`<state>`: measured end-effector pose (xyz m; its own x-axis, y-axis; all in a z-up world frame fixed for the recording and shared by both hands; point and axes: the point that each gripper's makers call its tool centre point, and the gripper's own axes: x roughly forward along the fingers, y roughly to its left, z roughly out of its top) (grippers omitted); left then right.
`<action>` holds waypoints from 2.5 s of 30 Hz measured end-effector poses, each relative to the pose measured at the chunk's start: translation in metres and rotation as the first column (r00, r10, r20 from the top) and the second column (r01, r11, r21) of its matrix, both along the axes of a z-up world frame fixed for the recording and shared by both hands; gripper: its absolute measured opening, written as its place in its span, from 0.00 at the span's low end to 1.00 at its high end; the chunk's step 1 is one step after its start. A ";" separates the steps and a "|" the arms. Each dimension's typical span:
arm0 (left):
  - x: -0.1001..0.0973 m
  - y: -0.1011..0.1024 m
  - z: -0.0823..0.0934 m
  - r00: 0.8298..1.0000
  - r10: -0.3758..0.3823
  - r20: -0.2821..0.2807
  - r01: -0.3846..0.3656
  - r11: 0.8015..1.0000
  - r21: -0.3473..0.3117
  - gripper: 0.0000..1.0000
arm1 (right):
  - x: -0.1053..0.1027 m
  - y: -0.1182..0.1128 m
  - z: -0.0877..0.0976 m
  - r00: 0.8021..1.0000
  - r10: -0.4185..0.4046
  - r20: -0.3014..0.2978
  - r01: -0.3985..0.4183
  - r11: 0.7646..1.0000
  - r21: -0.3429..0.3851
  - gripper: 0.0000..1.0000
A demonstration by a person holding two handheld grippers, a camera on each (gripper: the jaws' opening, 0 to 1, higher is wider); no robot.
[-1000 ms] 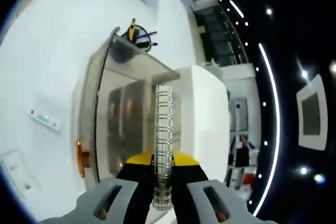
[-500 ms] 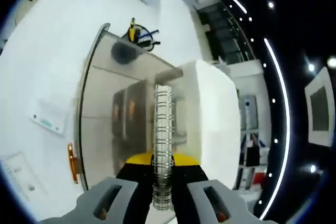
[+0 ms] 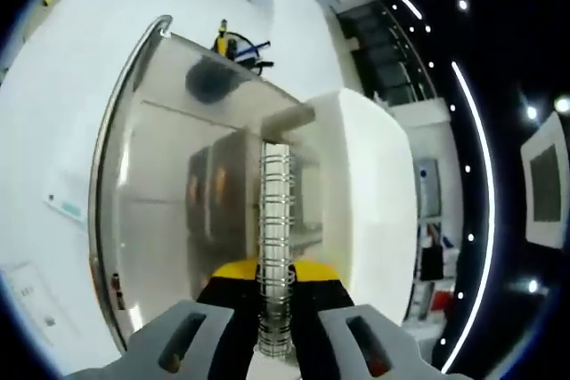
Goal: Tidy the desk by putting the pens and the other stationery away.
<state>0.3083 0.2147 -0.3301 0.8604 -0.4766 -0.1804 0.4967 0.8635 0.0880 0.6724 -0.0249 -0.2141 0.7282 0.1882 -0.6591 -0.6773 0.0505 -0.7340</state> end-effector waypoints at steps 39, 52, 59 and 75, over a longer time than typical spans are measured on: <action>-0.006 -0.033 0.010 0.998 -0.058 0.005 0.058 0.998 0.027 0.53 | -0.044 0.014 0.035 0.967 -0.055 -0.249 0.209 0.732 0.649 0.36; -0.008 -0.037 0.015 0.997 -0.071 0.016 0.071 0.997 0.014 0.53 | -0.076 0.006 0.050 0.980 -0.015 -0.201 0.162 0.650 0.742 0.42; -0.008 -0.045 0.014 0.996 -0.092 0.013 0.092 0.996 0.006 0.53 | -0.100 -0.005 0.048 0.984 0.013 -0.175 0.131 0.607 0.784 0.42; -0.003 -0.050 0.018 0.996 -0.091 0.023 0.092 0.994 -0.054 0.53 | -0.161 -0.041 0.032 0.998 0.021 -0.065 0.045 0.515 0.856 0.45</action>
<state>0.3051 0.1644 -0.3126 0.8160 -0.5622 -0.1347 0.5724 0.8183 0.0525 0.5111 -0.0661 -0.1817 0.7009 0.6771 -0.2245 -0.7114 0.6406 -0.2890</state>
